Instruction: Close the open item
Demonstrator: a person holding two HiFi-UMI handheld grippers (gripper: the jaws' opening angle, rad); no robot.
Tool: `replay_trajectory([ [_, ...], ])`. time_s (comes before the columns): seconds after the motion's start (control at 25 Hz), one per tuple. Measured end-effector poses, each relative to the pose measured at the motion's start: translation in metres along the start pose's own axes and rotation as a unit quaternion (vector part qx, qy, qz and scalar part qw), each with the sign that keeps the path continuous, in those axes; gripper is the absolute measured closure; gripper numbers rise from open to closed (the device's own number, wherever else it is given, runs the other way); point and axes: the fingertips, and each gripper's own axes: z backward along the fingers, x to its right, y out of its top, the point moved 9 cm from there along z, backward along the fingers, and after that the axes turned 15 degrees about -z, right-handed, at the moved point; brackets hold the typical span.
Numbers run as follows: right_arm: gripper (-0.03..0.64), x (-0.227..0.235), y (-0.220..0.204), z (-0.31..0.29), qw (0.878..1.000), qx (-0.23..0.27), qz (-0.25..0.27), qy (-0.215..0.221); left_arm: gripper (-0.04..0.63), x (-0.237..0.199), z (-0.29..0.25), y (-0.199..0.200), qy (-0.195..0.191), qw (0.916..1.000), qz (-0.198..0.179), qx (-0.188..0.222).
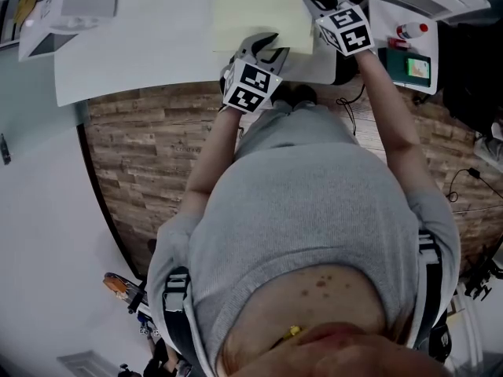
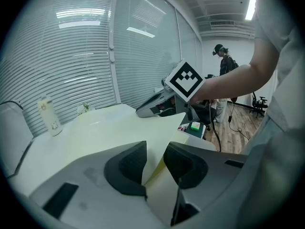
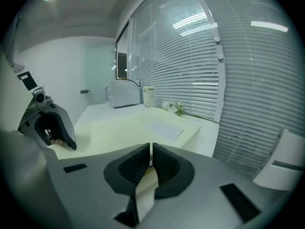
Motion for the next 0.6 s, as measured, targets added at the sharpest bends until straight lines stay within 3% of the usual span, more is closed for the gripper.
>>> replay_trajectory([
  [0.16, 0.54, -0.001, 0.001, -0.002, 1.0, -0.004, 0.016, 0.007, 0.477, 0.001, 0.0, 0.003, -0.011, 0.9988, -0.047, -0.008],
  [0.4, 0.54, 0.0, 0.0, 0.006, 1.0, 0.01, 0.018, 0.004, 0.445, 0.009, 0.005, 0.008, -0.069, 0.9916, -0.109, -0.01],
  [0.6, 0.54, -0.001, -0.002, 0.001, 1.0, 0.014, 0.016, 0.006, 0.459, 0.0, 0.016, -0.009, -0.083, 0.9941, -0.069, 0.004],
])
